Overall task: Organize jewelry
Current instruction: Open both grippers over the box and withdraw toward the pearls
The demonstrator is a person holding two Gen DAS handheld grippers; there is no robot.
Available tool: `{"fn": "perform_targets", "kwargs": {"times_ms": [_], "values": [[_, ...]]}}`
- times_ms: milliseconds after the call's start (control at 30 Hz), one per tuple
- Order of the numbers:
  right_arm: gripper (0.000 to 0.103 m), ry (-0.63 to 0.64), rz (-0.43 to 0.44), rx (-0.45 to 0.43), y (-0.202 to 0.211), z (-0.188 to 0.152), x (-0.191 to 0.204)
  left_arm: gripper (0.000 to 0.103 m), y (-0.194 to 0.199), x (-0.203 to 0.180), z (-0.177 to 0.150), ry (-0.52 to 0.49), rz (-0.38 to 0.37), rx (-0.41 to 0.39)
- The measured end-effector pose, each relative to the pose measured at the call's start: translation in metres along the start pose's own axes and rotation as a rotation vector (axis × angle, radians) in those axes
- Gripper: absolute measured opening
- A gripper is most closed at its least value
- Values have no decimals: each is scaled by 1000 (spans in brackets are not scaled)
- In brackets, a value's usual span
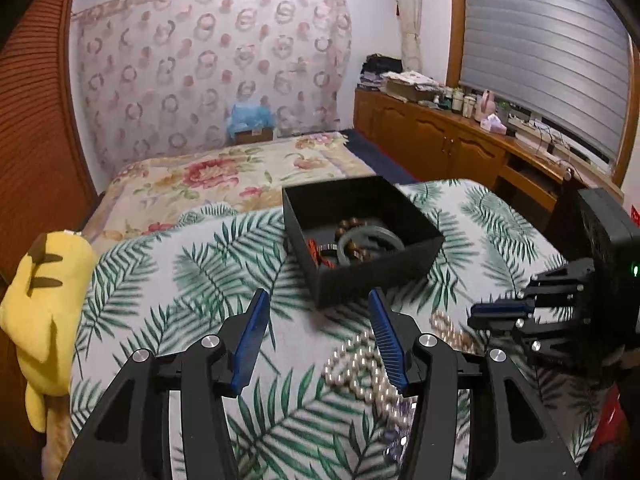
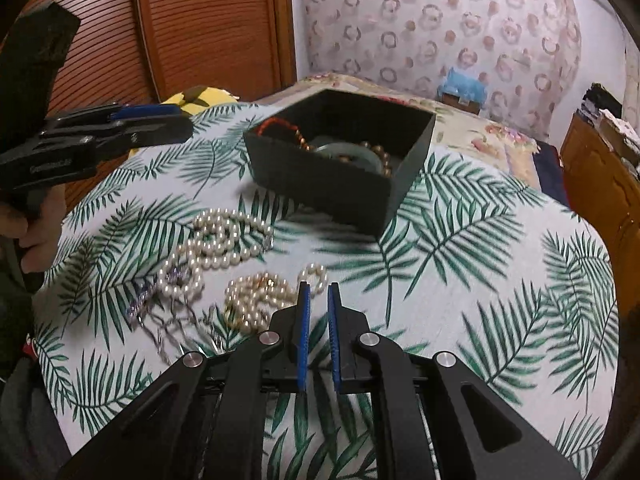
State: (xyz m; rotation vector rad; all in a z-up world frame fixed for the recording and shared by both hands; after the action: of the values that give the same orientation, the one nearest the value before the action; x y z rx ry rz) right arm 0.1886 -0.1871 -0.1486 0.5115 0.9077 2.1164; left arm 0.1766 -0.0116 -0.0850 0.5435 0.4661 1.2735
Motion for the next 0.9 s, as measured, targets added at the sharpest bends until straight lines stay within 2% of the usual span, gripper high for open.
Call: {"fn": "perform_targets", "kwargs": {"times_ms": [333,533,667,900], "values": [[10,-9,14,30,-11,-5,6,49,-2,-2,-32,9,11,59],[13,-36,-36,38,-10,-7,-7,49,-5,-4,-45,15,10,89],[13,1,-48,20,-9,-9,-5,49,-9,-3,-49,23,14,112],[13,-11,-36,16,-12,-11,-4,49,-16,3,-49,35,18,138]]}}
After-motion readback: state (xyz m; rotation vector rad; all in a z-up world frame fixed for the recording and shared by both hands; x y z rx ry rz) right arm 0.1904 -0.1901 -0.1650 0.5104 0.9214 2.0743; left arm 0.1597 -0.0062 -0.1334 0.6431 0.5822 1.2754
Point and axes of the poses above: each gripper's, at about its wrist camera, not at the fingertips, and y roughly against the way its jaws point, x to its left, z to its top, the point moved 5 cm from there along -y, roughly the way its jaws point, and after that the axes turned 1 degree about -x, right-handed, at the moved point
